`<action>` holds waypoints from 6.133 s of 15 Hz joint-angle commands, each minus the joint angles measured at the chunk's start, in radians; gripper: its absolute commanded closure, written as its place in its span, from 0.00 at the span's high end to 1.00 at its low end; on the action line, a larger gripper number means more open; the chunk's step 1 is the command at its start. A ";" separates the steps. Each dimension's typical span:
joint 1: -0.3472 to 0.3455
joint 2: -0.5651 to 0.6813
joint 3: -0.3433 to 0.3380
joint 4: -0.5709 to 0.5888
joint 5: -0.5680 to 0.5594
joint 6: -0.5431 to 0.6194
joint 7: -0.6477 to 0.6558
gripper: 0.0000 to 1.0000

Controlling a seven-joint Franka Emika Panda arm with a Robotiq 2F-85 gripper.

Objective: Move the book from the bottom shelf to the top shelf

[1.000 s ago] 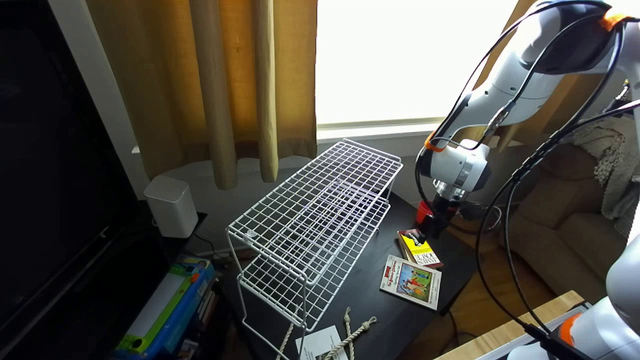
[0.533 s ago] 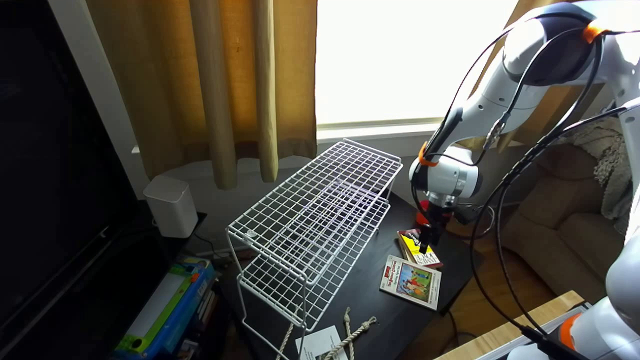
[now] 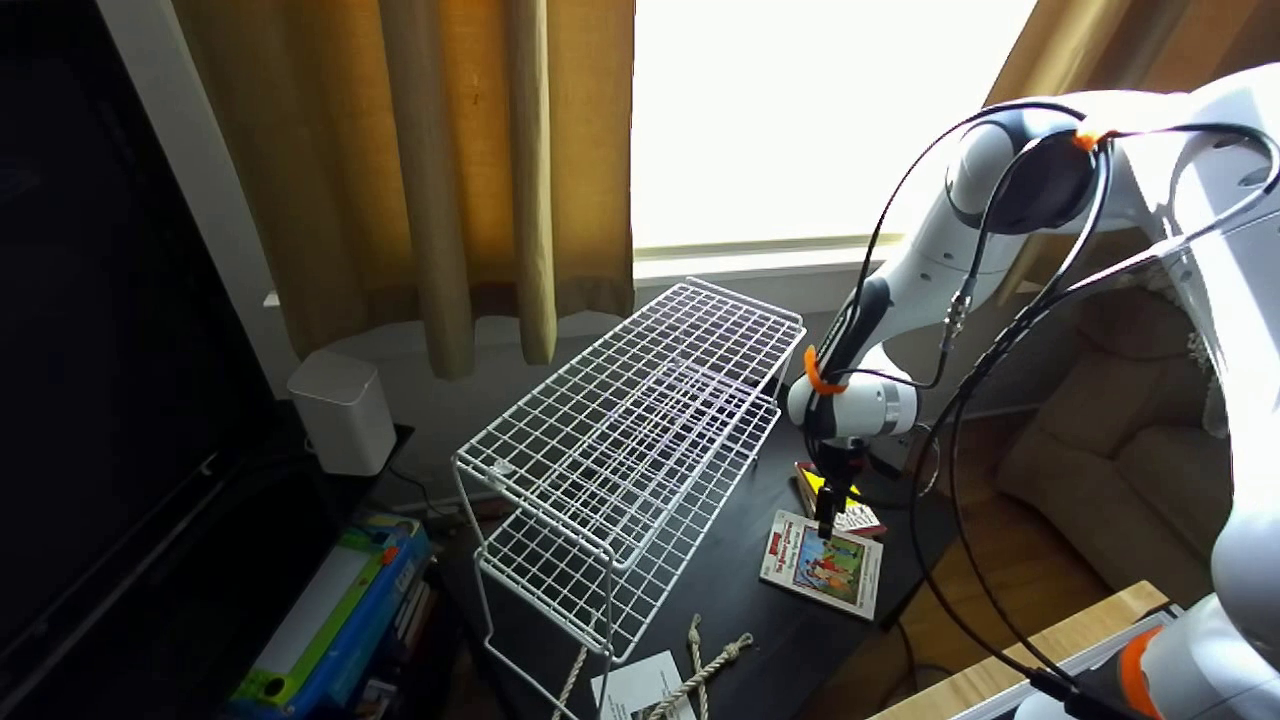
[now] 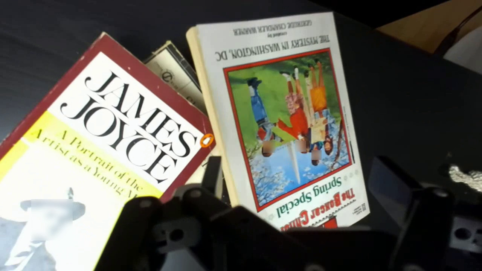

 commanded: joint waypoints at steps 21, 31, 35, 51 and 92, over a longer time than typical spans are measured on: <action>-0.320 0.125 0.178 0.078 -0.142 0.069 -0.060 0.01; -0.417 -0.082 0.255 -0.063 -0.066 -0.115 -0.148 0.01; -0.430 -0.133 0.270 -0.061 0.006 -0.221 -0.217 0.01; -0.290 -0.527 0.166 -0.303 0.196 -0.445 -0.262 0.01; -0.074 -1.023 -0.127 -0.148 0.359 -0.883 -0.489 0.01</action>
